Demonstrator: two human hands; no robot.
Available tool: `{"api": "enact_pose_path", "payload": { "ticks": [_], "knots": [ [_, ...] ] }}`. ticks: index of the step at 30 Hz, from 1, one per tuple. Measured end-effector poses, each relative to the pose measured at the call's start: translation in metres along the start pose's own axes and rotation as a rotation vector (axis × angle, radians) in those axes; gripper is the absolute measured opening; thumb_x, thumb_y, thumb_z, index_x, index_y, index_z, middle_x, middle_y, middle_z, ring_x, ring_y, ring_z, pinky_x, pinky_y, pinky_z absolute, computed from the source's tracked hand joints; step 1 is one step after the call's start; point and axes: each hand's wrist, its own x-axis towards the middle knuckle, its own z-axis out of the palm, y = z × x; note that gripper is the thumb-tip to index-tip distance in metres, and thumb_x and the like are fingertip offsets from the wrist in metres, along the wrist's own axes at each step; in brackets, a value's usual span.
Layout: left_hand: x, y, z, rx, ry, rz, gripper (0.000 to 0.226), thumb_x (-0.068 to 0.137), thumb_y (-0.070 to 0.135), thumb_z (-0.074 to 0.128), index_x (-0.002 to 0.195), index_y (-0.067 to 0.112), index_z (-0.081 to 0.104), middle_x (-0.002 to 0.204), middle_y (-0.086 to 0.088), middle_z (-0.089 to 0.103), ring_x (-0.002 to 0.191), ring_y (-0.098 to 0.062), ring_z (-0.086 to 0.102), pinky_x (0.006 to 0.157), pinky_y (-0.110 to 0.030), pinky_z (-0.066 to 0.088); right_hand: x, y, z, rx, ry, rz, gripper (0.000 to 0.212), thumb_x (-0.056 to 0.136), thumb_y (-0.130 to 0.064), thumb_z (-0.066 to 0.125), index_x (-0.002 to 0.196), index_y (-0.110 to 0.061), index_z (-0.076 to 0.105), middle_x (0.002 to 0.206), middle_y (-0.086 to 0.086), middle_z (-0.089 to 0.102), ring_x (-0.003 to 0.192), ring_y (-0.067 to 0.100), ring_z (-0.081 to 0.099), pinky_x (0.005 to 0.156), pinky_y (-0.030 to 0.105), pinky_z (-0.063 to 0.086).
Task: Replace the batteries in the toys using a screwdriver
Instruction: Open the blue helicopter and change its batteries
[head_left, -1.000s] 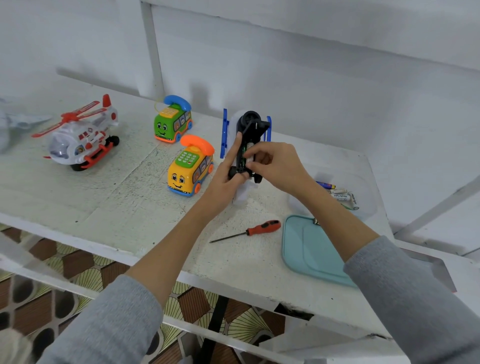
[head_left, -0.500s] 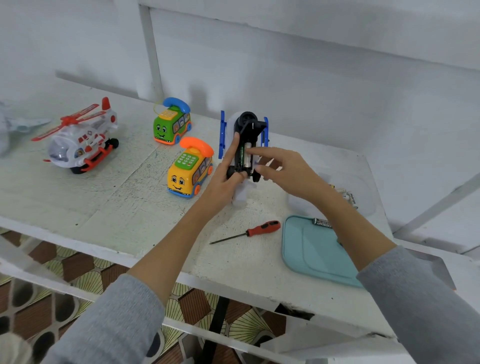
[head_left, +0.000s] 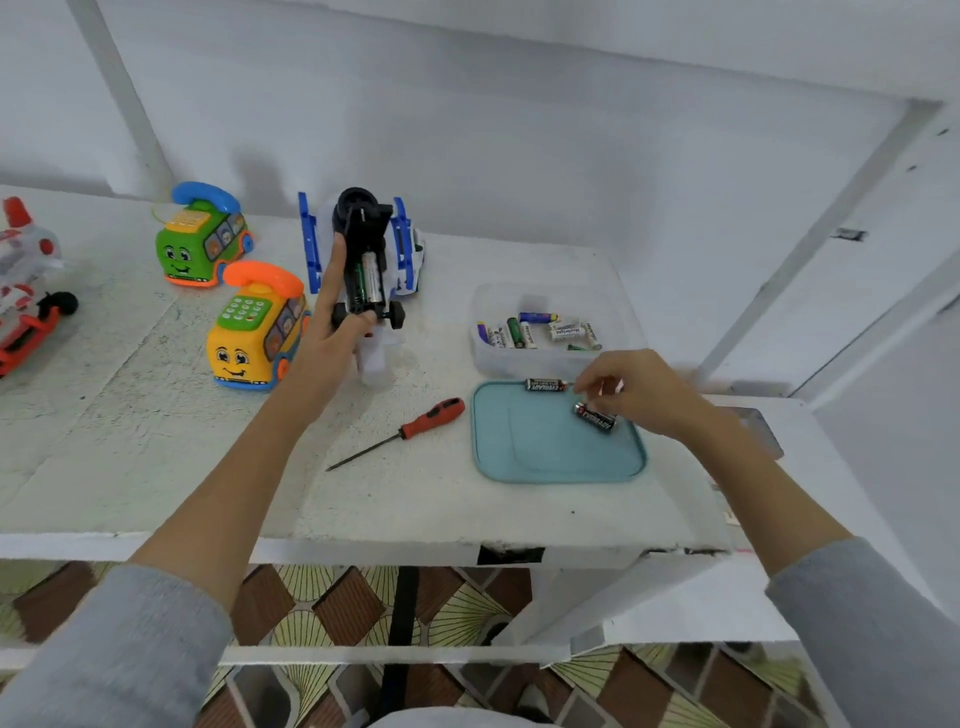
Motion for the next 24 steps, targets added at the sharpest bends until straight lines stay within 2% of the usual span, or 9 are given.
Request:
{"api": "enact_pose_path", "payload": {
  "ticks": [2, 4, 7, 10, 15, 18, 21, 24],
  "knots": [
    [0.001, -0.001, -0.001, -0.003, 0.006, 0.004, 0.07, 0.099, -0.003, 0.037, 0.151, 0.036, 0.01, 0.146, 0.017, 0.031, 0.121, 0.004, 0.044, 0.085, -0.007, 0.043, -0.006, 0.01, 0.005, -0.037, 0.005, 0.019, 0.027, 0.071, 0.01, 0.069, 0.093, -0.005, 0.071, 0.087, 0.009, 0.064, 0.075, 0.02, 0.055, 0.064, 0.006, 0.038],
    [0.001, -0.002, -0.001, 0.004, 0.008, 0.004, 0.07, 0.099, -0.002, 0.037, 0.151, 0.037, 0.01, 0.142, 0.021, 0.032, 0.117, 0.007, 0.047, 0.084, -0.008, 0.044, -0.009, 0.014, 0.01, -0.067, -0.002, 0.026, 0.031, 0.069, 0.005, 0.074, 0.097, -0.005, 0.069, 0.093, 0.011, 0.063, 0.078, 0.019, 0.054, 0.067, 0.013, 0.038],
    [0.001, -0.004, -0.002, 0.021, 0.008, 0.011, 0.071, 0.099, -0.002, 0.037, 0.151, 0.037, 0.009, 0.14, 0.022, 0.034, 0.104, 0.013, 0.051, 0.084, -0.01, 0.045, -0.009, 0.013, 0.015, -0.106, -0.009, 0.019, 0.036, 0.068, -0.004, 0.077, 0.102, -0.008, 0.068, 0.091, 0.004, 0.055, 0.084, 0.019, 0.051, 0.072, 0.02, 0.035],
    [0.001, -0.005, -0.003, 0.02, 0.002, 0.016, 0.071, 0.099, -0.002, 0.038, 0.152, 0.037, 0.009, 0.139, 0.025, 0.034, 0.112, 0.011, 0.05, 0.085, -0.011, 0.045, -0.008, 0.013, 0.02, -0.136, -0.031, 0.002, 0.039, 0.07, -0.005, 0.077, 0.107, -0.011, 0.067, 0.089, 0.0, 0.047, 0.081, 0.016, 0.046, 0.07, 0.02, 0.031],
    [0.0, -0.004, -0.002, 0.026, 0.005, 0.018, 0.072, 0.099, -0.003, 0.038, 0.151, 0.037, 0.009, 0.142, 0.021, 0.033, 0.112, 0.011, 0.05, 0.086, -0.011, 0.045, -0.006, 0.014, 0.025, -0.139, -0.029, -0.048, 0.024, 0.075, -0.004, 0.073, 0.098, -0.009, 0.069, 0.092, 0.002, 0.056, 0.085, 0.02, 0.055, 0.072, 0.017, 0.034],
    [0.0, -0.003, -0.002, 0.024, 0.005, 0.018, 0.071, 0.099, -0.003, 0.037, 0.151, 0.035, 0.009, 0.141, 0.02, 0.035, 0.1, 0.015, 0.052, 0.087, -0.012, 0.046, -0.005, 0.013, 0.028, -0.145, -0.02, -0.092, 0.021, 0.078, -0.002, 0.067, 0.099, -0.008, 0.068, 0.091, 0.004, 0.059, 0.083, 0.02, 0.055, 0.072, 0.018, 0.036],
    [-0.001, -0.002, -0.002, 0.028, 0.008, 0.014, 0.071, 0.098, -0.004, 0.038, 0.151, 0.033, 0.009, 0.137, 0.025, 0.034, 0.101, 0.017, 0.05, 0.086, -0.008, 0.044, 0.0, 0.003, 0.027, -0.028, 0.048, -0.111, 0.023, 0.079, 0.001, 0.063, 0.096, -0.013, 0.068, 0.084, -0.001, 0.056, 0.064, 0.01, 0.048, 0.064, 0.013, 0.038],
    [-0.003, 0.0, -0.003, 0.03, 0.01, 0.013, 0.071, 0.098, -0.002, 0.039, 0.149, 0.038, 0.012, 0.137, 0.031, 0.029, 0.113, 0.01, 0.047, 0.091, -0.008, 0.041, 0.009, -0.024, 0.02, 0.179, 0.13, -0.126, 0.026, 0.077, 0.004, 0.061, 0.087, -0.02, 0.065, 0.081, -0.001, 0.061, 0.064, 0.015, 0.051, 0.06, 0.011, 0.04]
  ]
}}
